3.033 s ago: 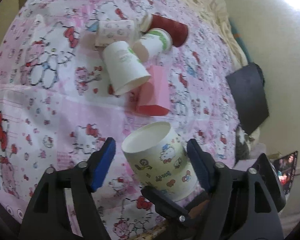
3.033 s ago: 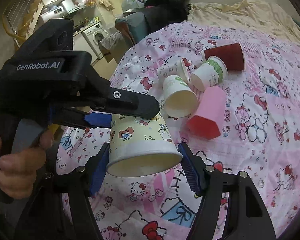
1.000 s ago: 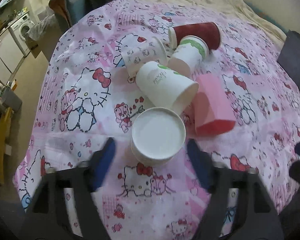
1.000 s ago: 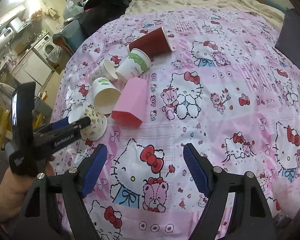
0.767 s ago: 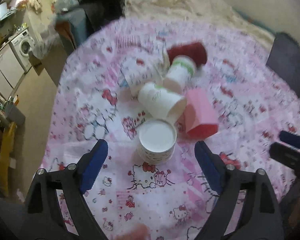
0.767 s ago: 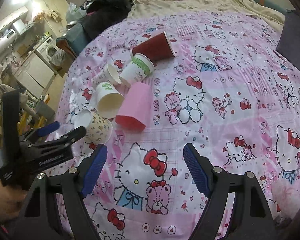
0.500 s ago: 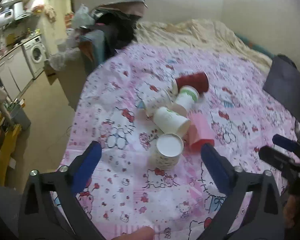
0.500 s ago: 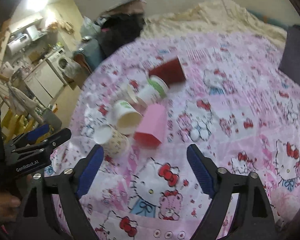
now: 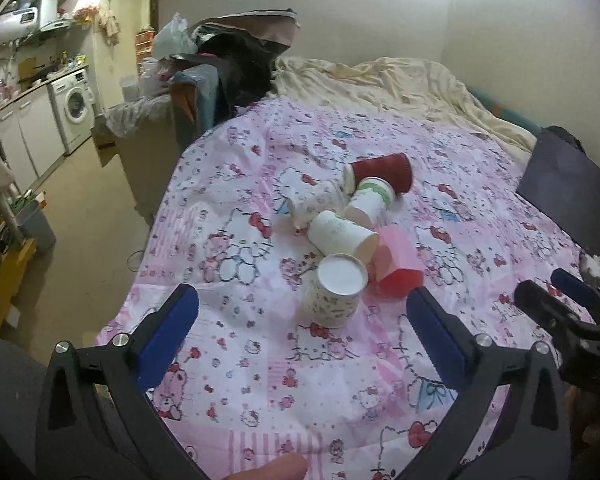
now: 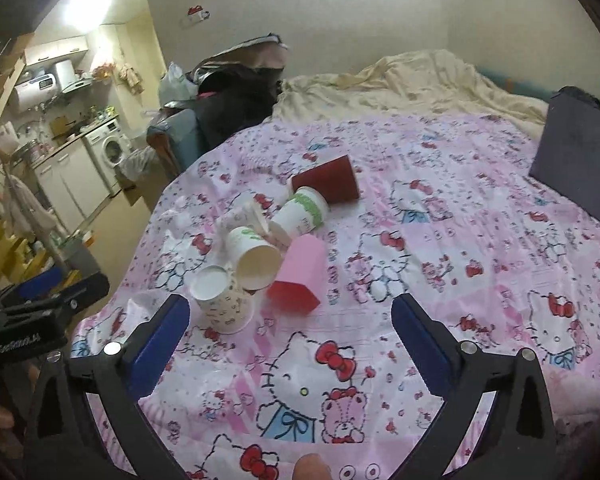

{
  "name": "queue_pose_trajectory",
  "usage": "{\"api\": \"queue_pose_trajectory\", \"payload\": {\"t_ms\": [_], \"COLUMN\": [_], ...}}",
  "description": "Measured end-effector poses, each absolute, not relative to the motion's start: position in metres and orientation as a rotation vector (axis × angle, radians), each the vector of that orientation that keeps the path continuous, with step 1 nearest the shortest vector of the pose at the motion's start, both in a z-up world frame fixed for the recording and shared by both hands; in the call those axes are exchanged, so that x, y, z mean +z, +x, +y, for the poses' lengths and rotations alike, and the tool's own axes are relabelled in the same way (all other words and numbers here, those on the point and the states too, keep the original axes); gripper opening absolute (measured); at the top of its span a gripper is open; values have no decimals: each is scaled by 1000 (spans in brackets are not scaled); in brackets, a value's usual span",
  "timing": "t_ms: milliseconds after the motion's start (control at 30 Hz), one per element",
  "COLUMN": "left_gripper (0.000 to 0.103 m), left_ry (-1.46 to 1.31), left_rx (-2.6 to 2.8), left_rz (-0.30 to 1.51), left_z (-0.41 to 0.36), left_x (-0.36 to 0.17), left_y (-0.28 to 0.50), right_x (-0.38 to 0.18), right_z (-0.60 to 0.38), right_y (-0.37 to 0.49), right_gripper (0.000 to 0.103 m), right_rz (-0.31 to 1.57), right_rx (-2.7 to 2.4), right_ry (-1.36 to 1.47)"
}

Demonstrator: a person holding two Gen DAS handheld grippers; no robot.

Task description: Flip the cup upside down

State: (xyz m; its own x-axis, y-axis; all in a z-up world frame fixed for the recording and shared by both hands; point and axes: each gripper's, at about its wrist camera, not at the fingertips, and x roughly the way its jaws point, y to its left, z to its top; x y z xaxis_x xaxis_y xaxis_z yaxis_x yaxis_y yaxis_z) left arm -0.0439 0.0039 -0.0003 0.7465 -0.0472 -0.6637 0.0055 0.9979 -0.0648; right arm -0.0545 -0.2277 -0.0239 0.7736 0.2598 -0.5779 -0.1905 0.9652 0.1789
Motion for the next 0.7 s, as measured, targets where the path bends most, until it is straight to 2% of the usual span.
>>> {"api": "queue_pose_trajectory", "payload": {"t_ms": [700], "left_gripper": [103], "left_ry": [-42], "left_rx": [-40], "left_rz": [718], "left_z": [-6], "left_x": [-3], "left_y": [-47], "right_x": [-27], "right_z": [-225], "right_y": [-61], "right_gripper": [103], "right_rz": [628], "right_rx": [226], "right_ry": [75]}}
